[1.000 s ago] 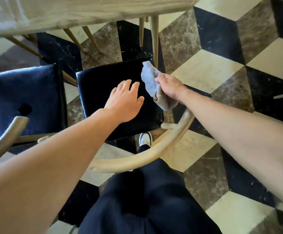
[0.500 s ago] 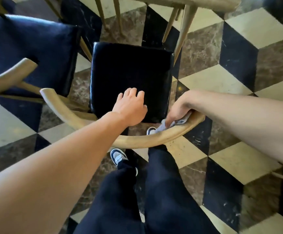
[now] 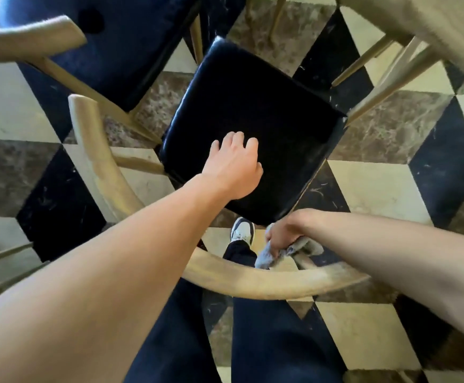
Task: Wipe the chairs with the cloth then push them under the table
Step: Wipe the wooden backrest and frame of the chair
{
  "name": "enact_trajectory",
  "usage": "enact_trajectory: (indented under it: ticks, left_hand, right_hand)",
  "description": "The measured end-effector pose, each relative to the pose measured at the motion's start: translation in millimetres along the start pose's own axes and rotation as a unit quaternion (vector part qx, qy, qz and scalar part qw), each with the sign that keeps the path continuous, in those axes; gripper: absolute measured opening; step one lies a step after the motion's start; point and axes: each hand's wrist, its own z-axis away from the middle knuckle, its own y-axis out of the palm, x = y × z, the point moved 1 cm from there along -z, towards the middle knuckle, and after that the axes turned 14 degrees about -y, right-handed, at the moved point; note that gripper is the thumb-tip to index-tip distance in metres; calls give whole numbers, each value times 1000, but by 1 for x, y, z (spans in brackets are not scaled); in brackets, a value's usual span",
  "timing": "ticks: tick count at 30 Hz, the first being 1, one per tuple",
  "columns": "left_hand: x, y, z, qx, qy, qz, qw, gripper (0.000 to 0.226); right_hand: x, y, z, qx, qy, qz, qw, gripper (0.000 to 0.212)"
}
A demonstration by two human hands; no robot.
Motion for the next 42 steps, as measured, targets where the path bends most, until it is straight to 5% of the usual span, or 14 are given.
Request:
enact_trajectory:
  ticks: [7, 12, 18, 24, 28, 32, 35, 37, 42]
  left_hand:
    - [16, 19, -14, 14, -38, 14, 999, 54]
    - [26, 22, -2, 34, -38, 10, 999, 52]
    - [28, 17, 12, 40, -19, -8, 999, 53]
    - [37, 4, 4, 15, -16, -25, 999, 52]
    - [62, -13, -2, -14, -21, -61, 998, 48]
    - [87, -48, -5, -62, -19, -110, 992, 40]
    - [106, -79, -4, -105, -20, -145, 984, 39]
    - [122, -98, -1, -142, -28, -143, 979, 37]
    - [151, -132, 0, -226, -50, -111, 967, 34]
  right_hand:
    - [4, -13, -1, -118, -55, -11, 991, 45]
    - [7, 1, 26, -31, -49, -33, 998, 18]
    - [-1, 18, 61, -3, -72, 29, 997, 49]
    - [9, 4, 36, 0, -48, 51, 998, 32]
    - [13, -7, 12, -64, -65, 82, 992, 45]
    - [13, -14, -15, -132, -30, 206, 969, 31]
    - [31, -34, -17, -232, -101, 90, 963, 24]
    - [50, -62, -17, -321, -167, -78, 929, 20]
    - [126, -130, -12, -470, -295, -331, 763, 27]
